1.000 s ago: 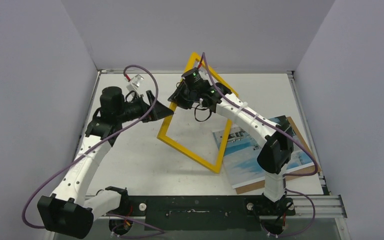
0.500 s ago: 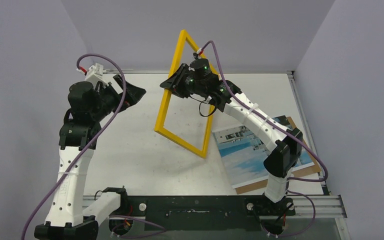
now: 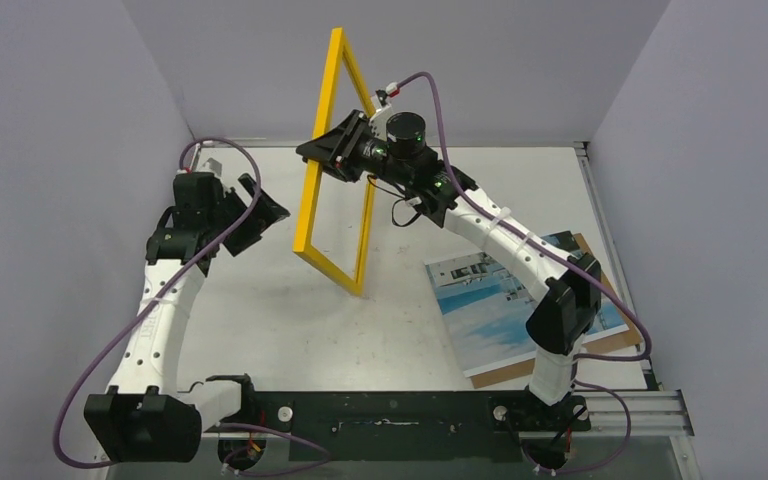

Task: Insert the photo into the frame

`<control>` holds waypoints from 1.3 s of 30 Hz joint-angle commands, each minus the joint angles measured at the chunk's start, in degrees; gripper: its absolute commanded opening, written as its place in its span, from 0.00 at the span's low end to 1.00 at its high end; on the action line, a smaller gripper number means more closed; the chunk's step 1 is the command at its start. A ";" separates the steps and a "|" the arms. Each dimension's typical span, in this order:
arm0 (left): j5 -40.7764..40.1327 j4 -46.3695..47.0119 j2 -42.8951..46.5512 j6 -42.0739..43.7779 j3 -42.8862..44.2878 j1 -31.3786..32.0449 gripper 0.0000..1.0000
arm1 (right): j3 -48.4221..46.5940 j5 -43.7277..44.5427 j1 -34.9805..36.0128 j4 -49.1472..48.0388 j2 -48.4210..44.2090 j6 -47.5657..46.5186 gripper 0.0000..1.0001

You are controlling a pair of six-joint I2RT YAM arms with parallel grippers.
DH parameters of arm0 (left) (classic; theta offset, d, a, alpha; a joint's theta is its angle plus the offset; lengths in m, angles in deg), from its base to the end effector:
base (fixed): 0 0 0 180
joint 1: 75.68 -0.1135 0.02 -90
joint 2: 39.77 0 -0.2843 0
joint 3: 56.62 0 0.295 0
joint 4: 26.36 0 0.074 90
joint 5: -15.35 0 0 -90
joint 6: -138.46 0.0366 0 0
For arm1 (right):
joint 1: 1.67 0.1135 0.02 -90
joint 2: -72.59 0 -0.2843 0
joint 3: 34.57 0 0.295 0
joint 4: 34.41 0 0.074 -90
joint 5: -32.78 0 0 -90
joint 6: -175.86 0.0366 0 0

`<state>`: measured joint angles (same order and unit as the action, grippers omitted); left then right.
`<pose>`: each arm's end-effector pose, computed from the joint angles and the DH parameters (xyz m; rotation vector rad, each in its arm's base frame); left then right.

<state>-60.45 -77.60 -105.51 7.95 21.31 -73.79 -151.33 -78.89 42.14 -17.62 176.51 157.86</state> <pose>0.2761 -0.0181 0.3660 -0.6351 2.2274 -0.6669 0.3398 0.3447 0.4476 0.1381 1.9918 1.7540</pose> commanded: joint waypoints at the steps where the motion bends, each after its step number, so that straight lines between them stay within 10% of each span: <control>1: -7.19 -3.12 2.56 -1.55 1.94 -3.61 0.84 | -0.88 -4.95 -0.27 -16.40 1.91 6.22 0.13; 39: -10.64 -12.45 2.41 3.77 6.68 -11.46 0.84 | -12.40 -8.68 4.89 -35.02 24.04 23.48 0.24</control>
<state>-70.94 -90.06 -103.02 10.31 25.51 -84.57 -162.22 -87.19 46.49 -43.78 201.71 182.32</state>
